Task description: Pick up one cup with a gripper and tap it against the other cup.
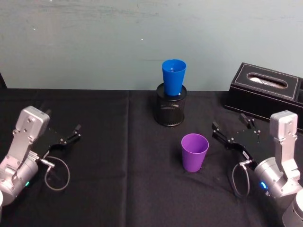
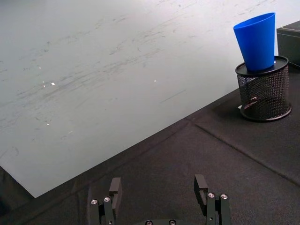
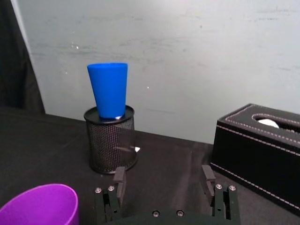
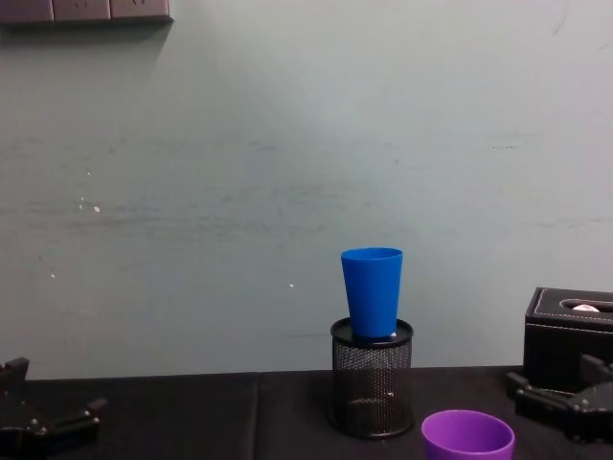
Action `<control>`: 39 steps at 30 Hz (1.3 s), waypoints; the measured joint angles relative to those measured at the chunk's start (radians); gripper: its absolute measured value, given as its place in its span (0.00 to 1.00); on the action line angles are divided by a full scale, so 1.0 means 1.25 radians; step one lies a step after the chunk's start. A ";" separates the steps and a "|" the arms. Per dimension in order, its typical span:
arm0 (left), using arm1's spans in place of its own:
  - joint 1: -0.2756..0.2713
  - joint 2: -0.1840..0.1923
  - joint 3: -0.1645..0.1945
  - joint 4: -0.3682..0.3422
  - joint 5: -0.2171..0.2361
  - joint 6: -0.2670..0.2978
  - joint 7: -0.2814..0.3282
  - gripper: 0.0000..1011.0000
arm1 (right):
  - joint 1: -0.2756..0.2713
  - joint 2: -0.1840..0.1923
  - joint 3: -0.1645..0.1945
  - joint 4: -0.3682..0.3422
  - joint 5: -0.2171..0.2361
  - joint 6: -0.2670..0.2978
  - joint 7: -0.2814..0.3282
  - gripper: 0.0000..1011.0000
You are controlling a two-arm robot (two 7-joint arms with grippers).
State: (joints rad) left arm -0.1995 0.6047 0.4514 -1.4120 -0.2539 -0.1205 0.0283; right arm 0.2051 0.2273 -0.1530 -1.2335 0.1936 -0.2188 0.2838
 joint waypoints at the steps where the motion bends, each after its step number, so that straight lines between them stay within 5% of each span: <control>1: 0.000 0.000 0.000 0.000 0.000 0.000 0.000 1.00 | 0.004 -0.002 0.000 0.010 -0.003 -0.001 -0.002 0.99; 22: 0.000 0.000 0.000 0.000 0.000 0.000 0.000 1.00 | 0.040 -0.030 -0.001 0.088 -0.035 -0.012 -0.015 0.99; 39: 0.000 0.000 0.000 0.000 0.000 0.000 0.000 1.00 | 0.036 -0.028 -0.001 0.085 -0.035 -0.012 -0.014 0.99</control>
State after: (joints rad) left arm -0.1995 0.6047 0.4514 -1.4120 -0.2539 -0.1205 0.0283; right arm 0.2502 0.1925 -0.1546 -1.1277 0.1499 -0.2338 0.2667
